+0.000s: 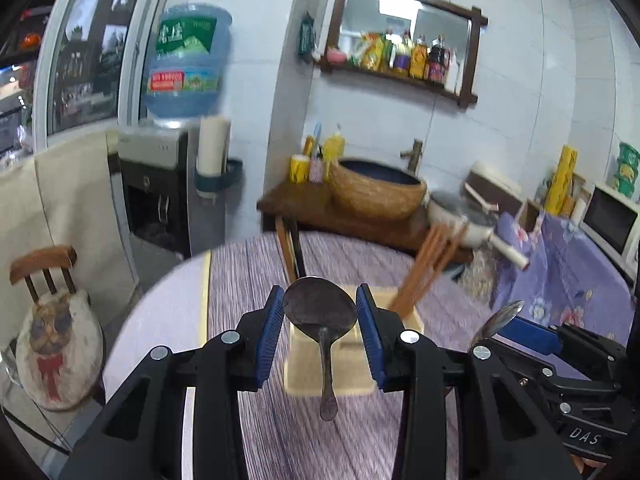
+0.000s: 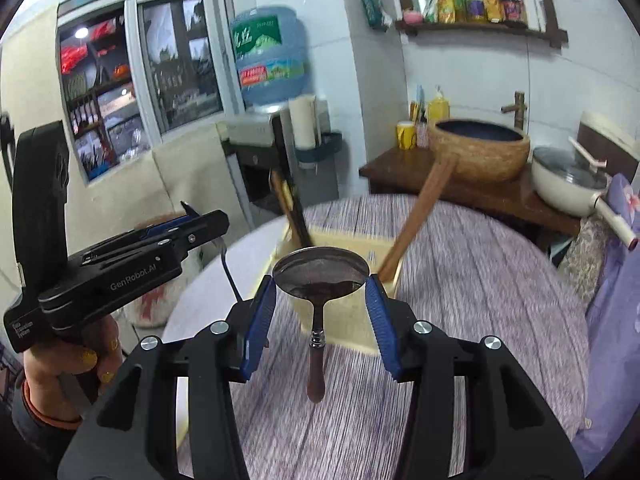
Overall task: Organize utensils
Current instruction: 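Lift both held spoons and carry them over the cream caddy, then open both tools to drop the spoons into the caddy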
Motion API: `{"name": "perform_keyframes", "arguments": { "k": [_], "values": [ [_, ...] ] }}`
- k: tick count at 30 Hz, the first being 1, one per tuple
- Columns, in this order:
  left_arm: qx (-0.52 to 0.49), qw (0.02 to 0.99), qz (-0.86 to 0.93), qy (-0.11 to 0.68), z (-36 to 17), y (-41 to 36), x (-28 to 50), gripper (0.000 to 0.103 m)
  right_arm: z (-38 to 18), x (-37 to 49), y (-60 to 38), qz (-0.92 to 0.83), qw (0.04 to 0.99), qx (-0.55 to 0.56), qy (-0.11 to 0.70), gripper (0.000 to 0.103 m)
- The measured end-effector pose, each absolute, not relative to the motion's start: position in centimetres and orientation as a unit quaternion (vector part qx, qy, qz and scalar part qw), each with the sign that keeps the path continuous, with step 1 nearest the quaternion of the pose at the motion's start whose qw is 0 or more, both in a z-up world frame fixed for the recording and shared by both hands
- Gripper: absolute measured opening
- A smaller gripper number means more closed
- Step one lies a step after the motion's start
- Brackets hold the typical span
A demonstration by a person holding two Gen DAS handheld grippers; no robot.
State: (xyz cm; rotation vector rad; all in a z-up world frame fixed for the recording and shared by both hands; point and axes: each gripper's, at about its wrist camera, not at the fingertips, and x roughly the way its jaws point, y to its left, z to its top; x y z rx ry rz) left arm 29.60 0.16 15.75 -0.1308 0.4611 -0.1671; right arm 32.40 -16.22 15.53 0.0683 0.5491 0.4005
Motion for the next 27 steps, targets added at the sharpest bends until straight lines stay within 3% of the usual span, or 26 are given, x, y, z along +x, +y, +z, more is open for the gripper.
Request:
{"name": "perform_keyframes", "arguments": {
  "k": [5, 9, 27],
  "values": [
    [-0.074, 0.980, -0.078, 0.167, 20.5, 0.2, 31.8, 0.037, 20.9, 35.2, -15.7, 0.167, 0.963, 0.038, 0.210, 0.047],
    [-0.070, 0.983, -0.067, 0.154, 20.9, -0.5, 33.9, 0.037, 22.4, 37.4, -14.8, 0.140, 0.973, 0.024, 0.183, 0.047],
    [-0.073, 0.970, -0.069, 0.222, 10.4, -1.4, 35.9, 0.037, 11.0, 39.6, -13.8, 0.100, 0.969, -0.015, 0.224, 0.047]
  ]
}}
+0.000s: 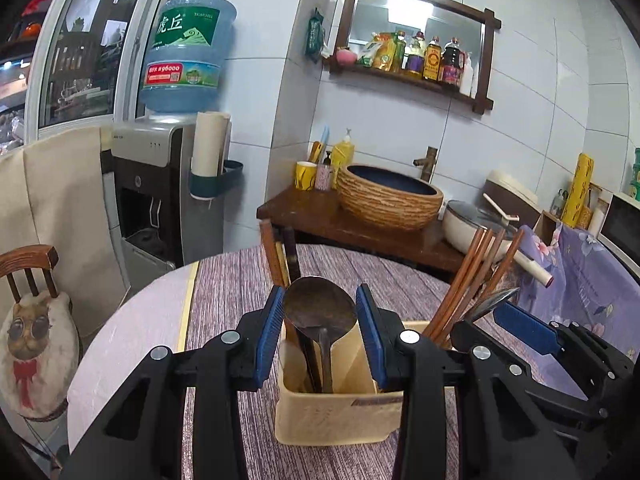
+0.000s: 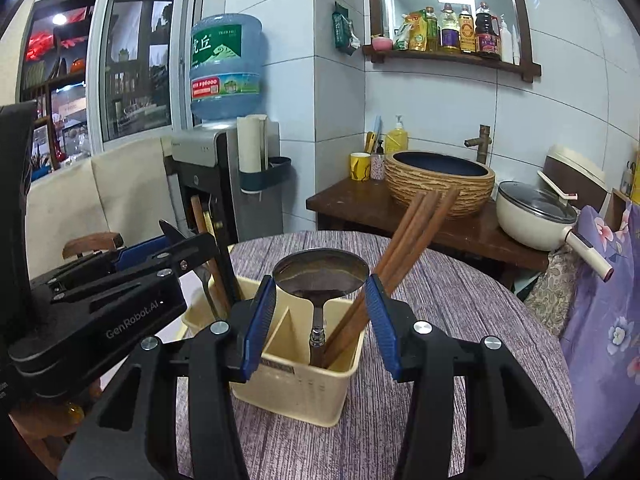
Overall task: Organize utensils
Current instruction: 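Open both tools to drop the spoons into the caddy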
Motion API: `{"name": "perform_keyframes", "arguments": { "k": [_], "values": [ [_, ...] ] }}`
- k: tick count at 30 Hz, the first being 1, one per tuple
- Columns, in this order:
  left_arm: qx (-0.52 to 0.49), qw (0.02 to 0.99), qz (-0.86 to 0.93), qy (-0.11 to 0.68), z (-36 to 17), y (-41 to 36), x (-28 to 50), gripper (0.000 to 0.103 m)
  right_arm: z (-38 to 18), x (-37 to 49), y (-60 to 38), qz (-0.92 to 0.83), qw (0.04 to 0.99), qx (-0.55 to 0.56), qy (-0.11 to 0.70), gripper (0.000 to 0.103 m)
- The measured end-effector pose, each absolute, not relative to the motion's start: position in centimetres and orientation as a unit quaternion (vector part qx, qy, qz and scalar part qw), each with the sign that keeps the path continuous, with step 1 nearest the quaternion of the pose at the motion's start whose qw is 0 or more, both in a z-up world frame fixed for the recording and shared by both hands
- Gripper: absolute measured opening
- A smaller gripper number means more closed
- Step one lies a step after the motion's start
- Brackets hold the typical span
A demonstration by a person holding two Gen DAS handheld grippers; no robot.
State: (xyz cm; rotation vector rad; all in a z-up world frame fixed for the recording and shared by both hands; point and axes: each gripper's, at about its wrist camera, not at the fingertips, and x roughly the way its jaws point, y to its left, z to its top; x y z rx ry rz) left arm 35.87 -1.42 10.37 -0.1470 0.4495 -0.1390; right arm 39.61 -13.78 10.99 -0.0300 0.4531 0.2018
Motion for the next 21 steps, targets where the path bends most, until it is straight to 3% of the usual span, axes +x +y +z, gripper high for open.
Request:
{"name": "perform_keyframes", "arguments": {
  "k": [7, 8, 13, 15, 17, 20, 21],
  "values": [
    [-0.073, 0.965, -0.072, 0.242, 8.4, -0.8, 36.2, 0.037, 8.4, 39.9, -14.2, 0.092, 0.964, -0.015, 0.249, 0.047],
    [-0.066, 0.966, -0.071, 0.239, 8.3, -1.0, 36.0, 0.037, 8.0, 39.9, -14.3, 0.090, 0.964, -0.017, 0.251, 0.039],
    [-0.054, 0.966, -0.072, 0.244, 7.9, -1.5, 35.8, 0.037, 7.2, 39.8, -14.3, 0.087, 0.963, -0.020, 0.254, 0.038],
    [-0.060, 0.965, -0.074, 0.245, 8.0, -1.3, 35.6, 0.037, 7.2, 39.5, -14.4, 0.091, 0.964, -0.014, 0.249, 0.041],
    [-0.062, 0.966, -0.076, 0.240, 8.2, -1.2, 35.2, 0.037, 7.4, 39.0, -14.6, 0.091, 0.966, -0.013, 0.242, 0.056],
    [-0.063, 0.967, -0.077, 0.233, 8.7, -0.7, 34.4, 0.041, 7.9, 37.8, -14.7, 0.091, 0.970, -0.021, 0.224, 0.059],
    [-0.066, 0.968, -0.077, 0.228, 8.9, -0.5, 33.9, 0.047, 8.0, 37.5, -14.7, 0.091, 0.971, -0.024, 0.219, 0.060]
  ]
}}
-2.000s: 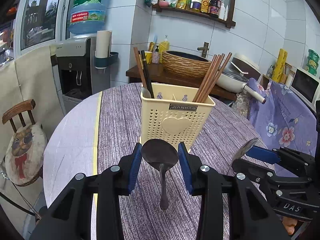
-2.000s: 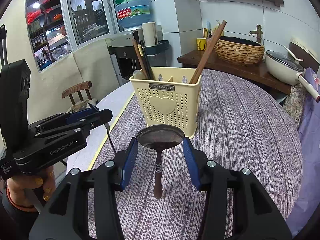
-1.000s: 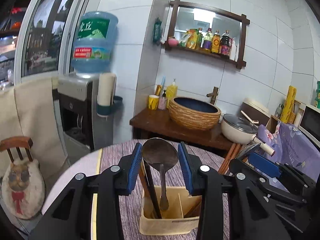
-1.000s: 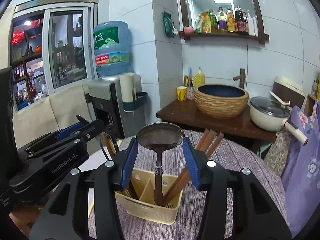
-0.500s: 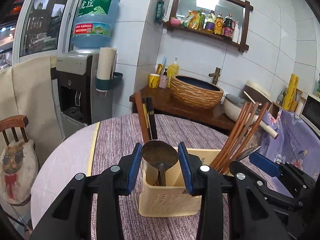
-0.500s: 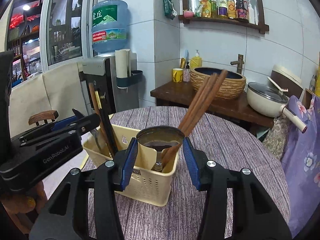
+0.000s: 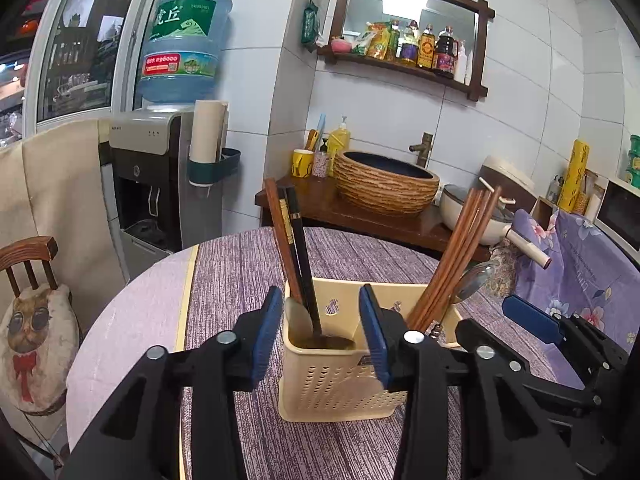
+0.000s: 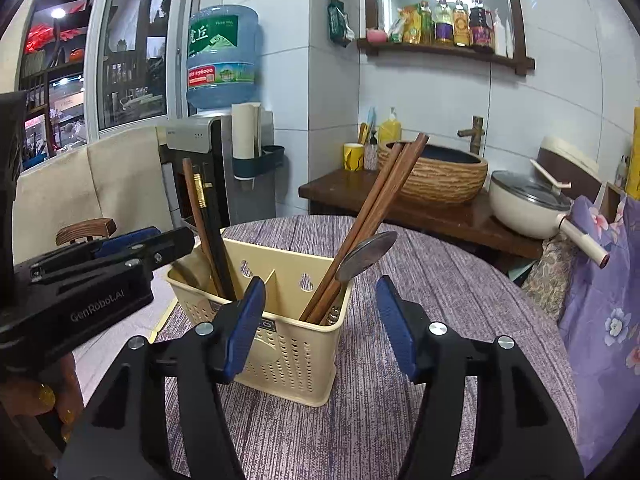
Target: Organize utensils
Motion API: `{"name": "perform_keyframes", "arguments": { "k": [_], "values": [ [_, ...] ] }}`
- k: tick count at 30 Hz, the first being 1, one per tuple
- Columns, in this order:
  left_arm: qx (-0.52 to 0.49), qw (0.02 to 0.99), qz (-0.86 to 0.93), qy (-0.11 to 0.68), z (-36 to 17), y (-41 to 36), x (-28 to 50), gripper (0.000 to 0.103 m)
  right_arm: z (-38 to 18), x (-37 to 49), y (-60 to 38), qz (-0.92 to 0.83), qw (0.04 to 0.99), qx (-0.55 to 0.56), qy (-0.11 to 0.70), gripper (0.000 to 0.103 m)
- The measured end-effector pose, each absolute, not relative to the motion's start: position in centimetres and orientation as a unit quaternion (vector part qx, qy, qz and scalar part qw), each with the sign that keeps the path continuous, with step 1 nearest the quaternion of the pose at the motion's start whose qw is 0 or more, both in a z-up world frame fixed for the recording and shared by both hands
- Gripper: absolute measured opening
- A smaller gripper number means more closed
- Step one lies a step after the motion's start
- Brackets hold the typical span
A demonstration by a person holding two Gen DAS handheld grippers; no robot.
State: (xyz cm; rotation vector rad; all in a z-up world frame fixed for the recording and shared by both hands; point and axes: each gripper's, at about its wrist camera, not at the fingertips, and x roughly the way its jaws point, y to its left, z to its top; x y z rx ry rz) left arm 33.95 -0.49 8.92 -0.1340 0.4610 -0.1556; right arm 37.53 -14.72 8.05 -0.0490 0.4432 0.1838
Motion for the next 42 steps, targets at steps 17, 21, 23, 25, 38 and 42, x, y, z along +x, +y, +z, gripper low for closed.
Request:
{"name": "perform_keyframes", "arguments": {
  "k": [17, 21, 23, 25, 38, 42],
  "values": [
    [-0.060, 0.978, -0.092, 0.178, 5.9, 1.7, 20.3, 0.098, 6.3, 23.5, -16.4, 0.143, 0.973, -0.029, 0.179, 0.097],
    [-0.057, 0.978, -0.068, 0.188, 3.3, 2.3, 16.6, 0.098, 3.9, 19.5, -16.4, 0.149, 0.973, -0.016, 0.174, 0.097],
    [-0.058, 0.978, -0.057, 0.194, 2.0, 2.5, 14.5, 0.098, 2.4, 17.6, -16.2, 0.148, 0.974, -0.019, 0.172, 0.097],
    [-0.061, 0.976, -0.050, 0.203, 0.4, 2.6, 12.5, 0.098, 0.5, 15.4, -16.0, 0.151, 0.973, -0.018, 0.176, 0.097],
    [-0.075, 0.982, -0.031, 0.169, -2.8, 1.9, 2.6, 0.098, -4.2, 3.3, -17.5, 0.143, 0.976, 0.016, 0.161, 0.097],
    [-0.073, 0.983, -0.047, 0.160, -2.5, 1.0, 1.5, 0.098, -3.9, 1.0, -17.3, 0.148, 0.978, 0.021, 0.146, 0.097]
  ]
}}
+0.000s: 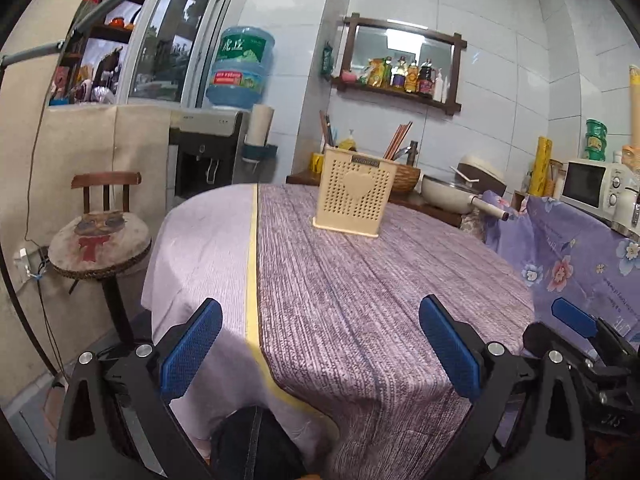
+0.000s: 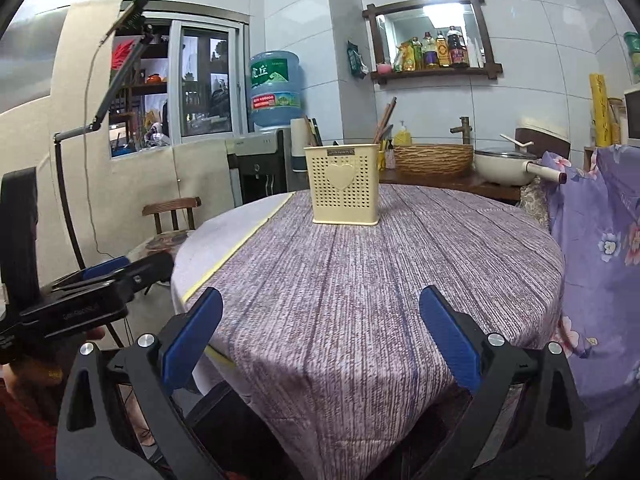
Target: Organize utensils
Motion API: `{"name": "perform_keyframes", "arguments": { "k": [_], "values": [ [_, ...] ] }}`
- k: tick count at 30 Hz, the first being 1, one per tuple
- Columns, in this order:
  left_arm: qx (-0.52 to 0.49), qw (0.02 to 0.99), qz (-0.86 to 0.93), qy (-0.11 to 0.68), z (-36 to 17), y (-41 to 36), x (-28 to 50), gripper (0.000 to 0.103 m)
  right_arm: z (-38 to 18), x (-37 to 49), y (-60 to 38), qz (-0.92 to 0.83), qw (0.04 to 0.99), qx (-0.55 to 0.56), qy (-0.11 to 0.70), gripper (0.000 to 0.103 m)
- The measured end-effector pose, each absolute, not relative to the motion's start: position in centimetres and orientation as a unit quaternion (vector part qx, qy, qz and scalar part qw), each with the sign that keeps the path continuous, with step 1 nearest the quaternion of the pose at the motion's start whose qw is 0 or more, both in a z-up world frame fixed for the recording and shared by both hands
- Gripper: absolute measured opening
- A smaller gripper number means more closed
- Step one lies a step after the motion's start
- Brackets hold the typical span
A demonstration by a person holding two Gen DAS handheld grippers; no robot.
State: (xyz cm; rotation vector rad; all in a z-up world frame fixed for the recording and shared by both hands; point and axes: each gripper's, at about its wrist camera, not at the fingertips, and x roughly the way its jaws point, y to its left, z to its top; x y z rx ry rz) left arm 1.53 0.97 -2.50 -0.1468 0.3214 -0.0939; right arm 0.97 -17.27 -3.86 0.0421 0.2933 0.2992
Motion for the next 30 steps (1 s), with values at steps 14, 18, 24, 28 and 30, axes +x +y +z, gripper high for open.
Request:
{"name": "perform_keyframes", "arguments": {
  "k": [14, 18, 24, 28, 30],
  "values": [
    [-0.065, 0.987, -0.048, 0.141, -2.4, 0.5, 0.5, 0.098, -3.2, -0.8, -17.8, 0.148, 0.981, 0.024, 0.125, 0.097],
    [-0.066, 0.987, -0.047, 0.141, -2.4, 0.6, 0.4, 0.098, -3.2, -0.6, -17.9, 0.144, 0.981, 0.023, 0.126, 0.097],
    [-0.066, 0.986, -0.048, 0.143, -2.3, 0.7, 0.5, 0.098, -3.3, -0.4, -17.7, 0.145, 0.981, 0.020, 0.129, 0.097],
    [-0.068, 0.986, -0.045, 0.143, -2.4, 0.6, 0.5, 0.098, -3.3, -0.3, -17.6, 0.146, 0.981, 0.020, 0.129, 0.097],
    [-0.068, 0.986, -0.045, 0.144, -2.4, 0.5, 0.5, 0.098, -3.2, -0.2, -17.6, 0.147, 0.981, 0.019, 0.129, 0.097]
  ]
}}
